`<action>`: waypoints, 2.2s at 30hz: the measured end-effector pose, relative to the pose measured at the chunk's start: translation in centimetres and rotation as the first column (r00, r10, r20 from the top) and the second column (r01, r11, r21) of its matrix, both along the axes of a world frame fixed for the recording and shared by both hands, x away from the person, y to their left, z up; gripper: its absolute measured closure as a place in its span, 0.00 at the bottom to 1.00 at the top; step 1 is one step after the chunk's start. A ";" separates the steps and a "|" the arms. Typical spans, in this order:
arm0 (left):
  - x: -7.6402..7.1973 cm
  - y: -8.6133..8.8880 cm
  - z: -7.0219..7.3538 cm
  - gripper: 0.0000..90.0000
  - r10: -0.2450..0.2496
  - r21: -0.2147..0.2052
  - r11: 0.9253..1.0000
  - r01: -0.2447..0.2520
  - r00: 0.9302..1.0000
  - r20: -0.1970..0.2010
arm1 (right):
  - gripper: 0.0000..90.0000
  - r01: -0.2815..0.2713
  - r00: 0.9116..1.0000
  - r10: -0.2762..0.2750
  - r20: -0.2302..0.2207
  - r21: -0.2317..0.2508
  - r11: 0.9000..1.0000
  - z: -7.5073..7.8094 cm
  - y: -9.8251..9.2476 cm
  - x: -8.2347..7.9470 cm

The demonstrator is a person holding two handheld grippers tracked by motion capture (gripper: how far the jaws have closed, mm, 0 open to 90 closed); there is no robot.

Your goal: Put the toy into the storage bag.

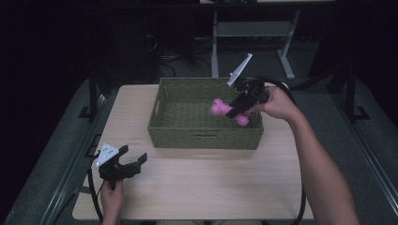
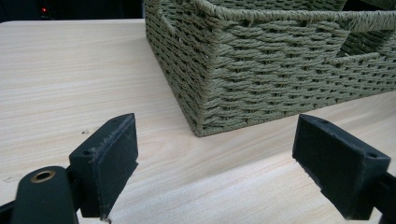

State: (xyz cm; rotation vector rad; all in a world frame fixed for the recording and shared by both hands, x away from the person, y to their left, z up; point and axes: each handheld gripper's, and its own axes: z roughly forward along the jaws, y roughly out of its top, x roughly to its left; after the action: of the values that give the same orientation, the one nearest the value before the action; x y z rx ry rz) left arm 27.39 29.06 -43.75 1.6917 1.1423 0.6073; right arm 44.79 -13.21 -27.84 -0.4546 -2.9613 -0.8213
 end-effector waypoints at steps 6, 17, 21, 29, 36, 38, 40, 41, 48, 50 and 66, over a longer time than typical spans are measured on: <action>0.1 0.0 -0.1 0.15 0.000 -0.003 1.000 0.000 1.000 -0.002 | 0.65 0.016 1.000 -0.016 -0.016 -0.005 1.000 -0.9 0.1 1.0; 0.1 0.1 -0.1 0.15 0.001 -0.005 1.000 -0.001 1.000 -0.003 | 0.65 0.020 0.999 -0.021 -0.050 -0.019 1.000 -2.4 1.0 2.3; 0.1 0.1 -0.1 0.15 0.000 -0.011 1.000 0.000 1.000 -0.006 | 0.65 0.014 0.998 -0.015 -0.056 -0.020 1.000 -2.8 1.3 2.6; 0.1 0.1 -0.1 0.15 0.000 -0.008 1.000 0.000 1.000 -0.007 | 0.65 0.028 0.997 -0.030 -0.072 -0.023 0.999 -3.7 1.5 3.3; 0.1 0.3 -0.1 0.15 0.007 -0.017 1.000 -0.007 1.000 -0.004 | 0.65 0.032 0.996 -0.034 -0.080 -0.029 0.999 -4.3 1.7 3.6; 0.1 0.2 -0.1 0.15 0.008 -0.020 1.000 -0.008 1.000 -0.003 | 0.65 0.033 0.996 -0.035 -0.085 -0.031 0.999 -4.5 1.8 3.7; 0.2 0.2 -0.1 0.15 0.004 -0.011 1.000 -0.004 1.000 -0.006 | 0.65 0.031 0.996 -0.033 -0.089 -0.022 0.999 -4.7 1.9 3.9; 0.2 0.2 -0.1 0.15 0.004 -0.011 1.000 -0.004 1.000 -0.006 | 0.65 0.031 0.996 -0.033 -0.089 -0.022 0.999 -4.7 1.9 3.9; 0.1 0.2 -0.1 0.15 0.006 -0.022 1.000 -0.006 1.000 -0.004 | 0.65 0.044 0.994 -0.045 -0.104 -0.016 0.999 -5.8 1.9 4.3; 0.1 0.2 -0.1 0.15 0.004 -0.015 1.000 -0.004 1.000 -0.004 | 0.64 0.051 0.993 -0.053 -0.107 -0.022 0.998 -6.2 1.7 4.4; 0.1 0.3 -0.1 0.15 0.002 -0.015 1.000 -0.002 1.000 -0.005 | 0.64 0.068 0.990 -0.072 -0.121 -0.040 0.997 -7.7 1.9 4.6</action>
State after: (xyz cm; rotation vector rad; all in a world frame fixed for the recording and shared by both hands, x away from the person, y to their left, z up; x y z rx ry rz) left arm 27.51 29.35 -43.84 1.6802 1.1497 0.5943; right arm 49.41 -11.34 -35.51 -0.5912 -2.8661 -0.7189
